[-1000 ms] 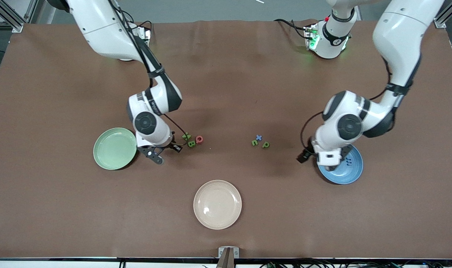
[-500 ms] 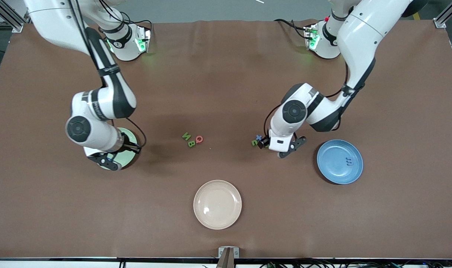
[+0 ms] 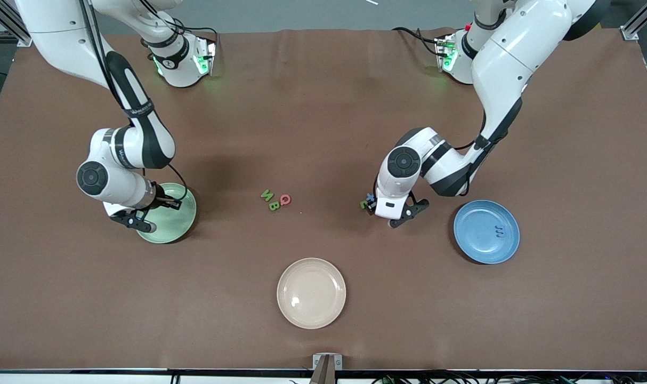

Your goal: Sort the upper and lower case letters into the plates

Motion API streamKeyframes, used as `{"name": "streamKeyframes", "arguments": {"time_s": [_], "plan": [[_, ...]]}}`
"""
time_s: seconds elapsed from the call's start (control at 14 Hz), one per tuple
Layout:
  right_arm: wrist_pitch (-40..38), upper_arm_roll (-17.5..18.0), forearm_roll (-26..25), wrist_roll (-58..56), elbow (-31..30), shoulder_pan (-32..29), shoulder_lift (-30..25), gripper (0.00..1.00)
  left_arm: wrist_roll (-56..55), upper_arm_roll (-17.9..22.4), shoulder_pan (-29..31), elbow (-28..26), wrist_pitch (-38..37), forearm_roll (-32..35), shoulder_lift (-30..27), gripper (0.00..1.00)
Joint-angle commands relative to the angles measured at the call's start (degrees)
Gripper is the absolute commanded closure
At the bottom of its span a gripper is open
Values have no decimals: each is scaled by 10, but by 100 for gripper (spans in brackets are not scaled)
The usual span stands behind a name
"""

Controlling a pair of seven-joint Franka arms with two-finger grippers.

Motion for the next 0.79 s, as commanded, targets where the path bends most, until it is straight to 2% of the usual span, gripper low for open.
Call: {"name": "streamKeyframes", "arguments": {"time_s": [0.0, 0.29, 0.5, 0.57, 0.71], "plan": [[9, 11, -4, -8, -36, -10, -24, 98, -16, 0, -2, 11, 15, 14, 8, 26], [8, 11, -4, -8, -43, -7, -17, 98, -23, 0, -3, 11, 30, 17, 22, 32], [5, 11, -4, -9, -45, -7, -17, 98, -25, 0, -2, 11, 32, 16, 25, 49], [6, 11, -4, -12, -45, -8, -16, 97, -25, 0, -2, 11, 32, 15, 25, 58], [7, 11, -5, -13, -44, -12, -16, 95, -23, 0, 3, 11, 32, 15, 23, 92]]}}
